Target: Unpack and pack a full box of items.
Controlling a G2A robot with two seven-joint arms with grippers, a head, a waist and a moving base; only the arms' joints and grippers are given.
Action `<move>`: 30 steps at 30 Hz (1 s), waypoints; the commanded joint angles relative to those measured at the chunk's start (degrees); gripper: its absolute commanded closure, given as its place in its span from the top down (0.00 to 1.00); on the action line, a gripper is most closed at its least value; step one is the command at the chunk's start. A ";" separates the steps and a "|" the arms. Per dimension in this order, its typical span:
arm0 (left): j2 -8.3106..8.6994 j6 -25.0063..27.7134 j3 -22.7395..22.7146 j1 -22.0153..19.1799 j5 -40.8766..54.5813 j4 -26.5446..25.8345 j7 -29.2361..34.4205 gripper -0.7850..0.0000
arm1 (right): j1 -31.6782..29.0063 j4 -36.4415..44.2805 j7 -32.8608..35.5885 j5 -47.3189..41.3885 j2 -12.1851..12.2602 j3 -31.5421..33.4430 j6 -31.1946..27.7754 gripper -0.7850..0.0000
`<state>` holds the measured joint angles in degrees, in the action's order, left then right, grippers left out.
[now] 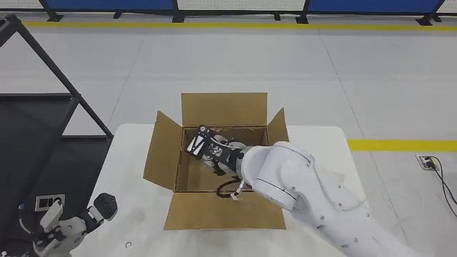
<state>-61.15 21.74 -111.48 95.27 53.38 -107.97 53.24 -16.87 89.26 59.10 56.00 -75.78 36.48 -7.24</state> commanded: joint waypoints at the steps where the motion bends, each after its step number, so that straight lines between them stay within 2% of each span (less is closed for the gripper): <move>1: 0.00 0.00 0.00 0.00 0.00 0.00 0.00 1.00 | 2.86 -7.81 -0.21 1.58 -1.95 -2.87 4.50 0.00; 4: 0.00 0.00 0.00 0.00 0.00 0.00 0.00 1.00 | 5.08 -15.63 -1.50 0.04 -4.16 -4.97 6.35 0.00; 22: 0.00 0.00 0.00 0.00 0.00 0.00 0.00 1.00 | 4.25 -16.31 -2.15 -0.16 -4.17 -5.02 5.79 0.00; 26: 0.00 0.00 0.00 0.00 0.00 0.00 0.00 1.00 | 4.82 -23.30 -2.46 -2.30 -5.60 -6.40 1.12 0.00; 30: 0.00 0.00 0.00 0.00 0.00 0.00 0.00 1.00 | 6.39 -33.95 -5.17 -5.33 -8.95 -9.08 -0.31 0.00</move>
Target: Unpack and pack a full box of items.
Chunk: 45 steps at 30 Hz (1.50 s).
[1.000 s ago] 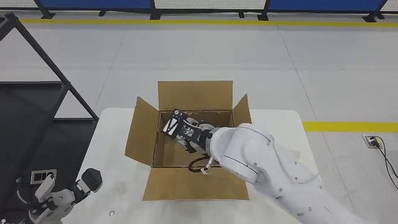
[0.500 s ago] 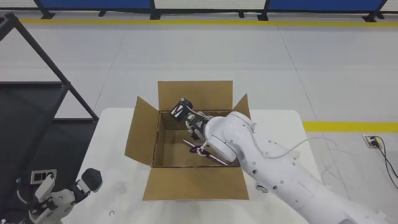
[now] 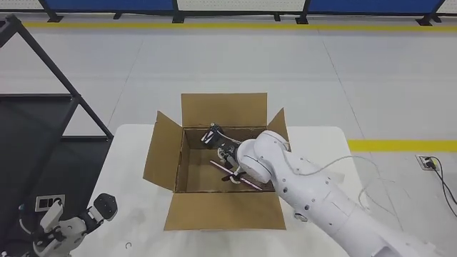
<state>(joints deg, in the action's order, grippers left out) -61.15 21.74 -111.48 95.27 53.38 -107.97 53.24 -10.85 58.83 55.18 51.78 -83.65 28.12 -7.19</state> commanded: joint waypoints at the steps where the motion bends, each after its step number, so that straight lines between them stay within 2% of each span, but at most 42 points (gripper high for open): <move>1: 0.00 0.00 0.00 0.00 0.00 0.00 0.00 1.00 | 0.65 -5.23 -2.04 -1.60 -1.63 -1.03 -0.78 0.00; 4: 0.00 0.00 0.00 0.00 0.00 0.00 0.00 1.00 | 1.69 -12.13 -5.45 -2.58 -4.51 -2.70 0.07 0.00; 10: 0.00 0.00 0.00 0.00 0.00 0.00 0.00 1.00 | 3.14 -20.71 -9.67 -2.90 -8.74 -4.54 1.35 0.00; 13: 0.00 0.00 0.00 0.00 0.00 0.00 0.00 1.00 | 3.85 -25.04 -11.23 -3.28 -10.57 -4.77 2.16 0.00; 21: 0.00 0.00 0.00 0.00 0.00 0.00 0.00 1.00 | 5.44 -33.98 -12.87 -4.93 -14.58 -4.82 -0.58 0.00; 23: 0.00 0.00 0.00 0.00 0.00 0.00 0.00 1.00 | 5.79 -35.62 -12.97 -5.01 -15.42 -4.82 -0.93 0.14; 26: 0.00 0.00 0.00 0.00 0.00 0.00 0.00 1.00 | 6.19 -37.88 -13.11 -5.08 -16.51 -4.78 -1.47 0.28; 31: 0.00 0.00 0.00 0.00 0.00 0.00 0.00 1.00 | 6.61 -40.67 -13.71 -4.81 -17.98 -4.71 -2.24 0.40; 42: 0.00 0.00 0.00 0.00 0.00 0.00 0.00 1.00 | 7.44 -44.19 -14.75 -3.88 -19.89 -4.19 -3.51 0.46; 45: 0.00 0.00 0.00 0.00 0.00 0.00 0.00 1.00 | 7.57 -44.82 -14.92 -3.66 -20.21 -3.99 -3.70 0.53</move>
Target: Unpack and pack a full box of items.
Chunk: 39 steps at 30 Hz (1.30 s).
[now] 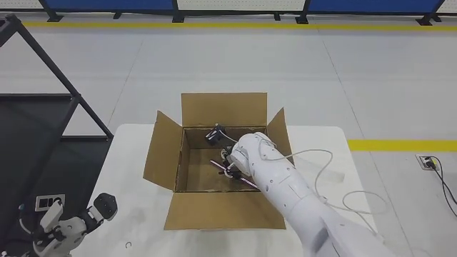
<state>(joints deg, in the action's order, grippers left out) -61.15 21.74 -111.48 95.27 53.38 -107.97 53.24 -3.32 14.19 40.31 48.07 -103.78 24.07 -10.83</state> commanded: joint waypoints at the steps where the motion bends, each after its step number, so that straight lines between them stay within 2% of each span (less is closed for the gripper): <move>1: 0.00 0.00 0.00 0.00 0.00 0.00 0.00 1.00 | 0.07 -0.41 -0.12 0.05 -0.17 0.17 -0.09 0.64; 4: 0.00 0.00 0.00 0.00 0.00 0.00 0.00 1.00 | 0.16 -0.98 -0.29 0.25 -0.39 0.39 -0.31 0.83; 6: 0.00 0.00 0.00 0.00 0.00 0.00 0.00 1.00 | 0.23 -1.28 -0.42 0.32 -0.51 0.58 -0.33 0.89; 7: 0.00 0.00 0.00 0.00 0.00 0.00 0.00 1.00 | 0.24 -1.40 -0.48 0.41 -0.57 0.64 -0.35 0.96; 16: 0.00 0.00 0.00 0.00 0.00 0.00 0.00 1.00 | 0.90 -1.62 -2.48 1.27 -0.69 1.41 -0.76 0.98; 24: 0.00 0.00 0.00 0.00 0.00 0.00 0.00 1.00 | 1.33 -0.31 -7.63 4.13 0.76 1.68 -5.43 1.00; 33: 0.00 0.00 0.00 0.00 0.00 0.00 0.00 1.00 | -0.68 4.58 -14.11 7.92 4.40 2.76 -8.24 1.00; 39: 0.00 0.00 0.00 0.00 0.00 0.00 0.00 1.00 | -3.58 13.50 -14.76 10.74 8.45 5.00 -8.29 1.00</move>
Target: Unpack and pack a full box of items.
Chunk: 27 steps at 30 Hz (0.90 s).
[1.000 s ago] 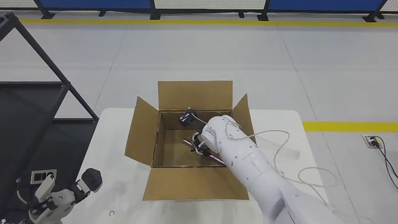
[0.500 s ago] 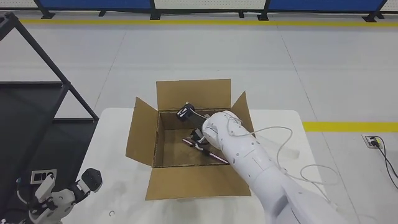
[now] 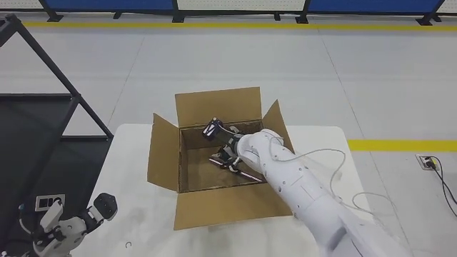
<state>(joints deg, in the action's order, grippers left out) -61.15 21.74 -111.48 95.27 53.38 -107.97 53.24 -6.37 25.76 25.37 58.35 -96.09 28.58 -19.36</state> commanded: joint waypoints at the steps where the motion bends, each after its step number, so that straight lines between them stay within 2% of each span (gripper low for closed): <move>1: 0.00 0.00 0.00 0.00 0.00 0.00 0.00 1.00 | -1.31 4.17 0.48 1.01 1.63 1.11 0.47 1.00; 7: 0.00 0.00 0.00 0.00 0.00 0.00 0.00 1.00 | -8.98 24.58 5.41 6.74 8.55 7.80 2.31 1.00; 11: 0.00 0.00 0.00 0.00 0.00 0.00 0.00 1.00 | -18.82 43.94 11.37 12.08 13.82 15.94 2.42 1.00; 14: 0.00 0.00 0.00 0.00 0.00 0.00 0.00 1.00 | -27.01 57.17 14.11 15.52 16.81 22.32 0.87 1.00; 19: -0.01 -0.26 0.11 -0.08 -2.40 -0.37 -0.85 1.00 | -36.91 71.36 13.65 19.01 19.40 29.57 -1.32 0.98; 21: -0.03 1.25 -0.08 -0.17 -5.78 -0.30 -1.44 1.00 | -39.59 75.16 12.47 19.72 19.92 31.49 -1.49 0.95; 22: -0.07 2.17 0.02 -0.24 -7.47 -0.22 -1.97 1.00 | -40.78 76.60 11.97 20.07 20.14 32.33 -1.44 0.97; 25: -0.16 7.17 0.11 -0.70 -15.64 0.01 -3.71 1.00 | -44.48 81.01 9.64 20.95 20.60 35.25 1.54 0.98; 27: -0.19 12.55 -0.60 -1.36 -23.29 0.10 -4.99 1.00 | -47.40 84.24 7.28 21.98 20.90 36.80 2.87 1.00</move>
<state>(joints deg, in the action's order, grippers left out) -61.33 30.95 -111.64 94.24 35.38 -107.96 48.97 -52.27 108.41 33.84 79.97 -75.33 64.66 -16.90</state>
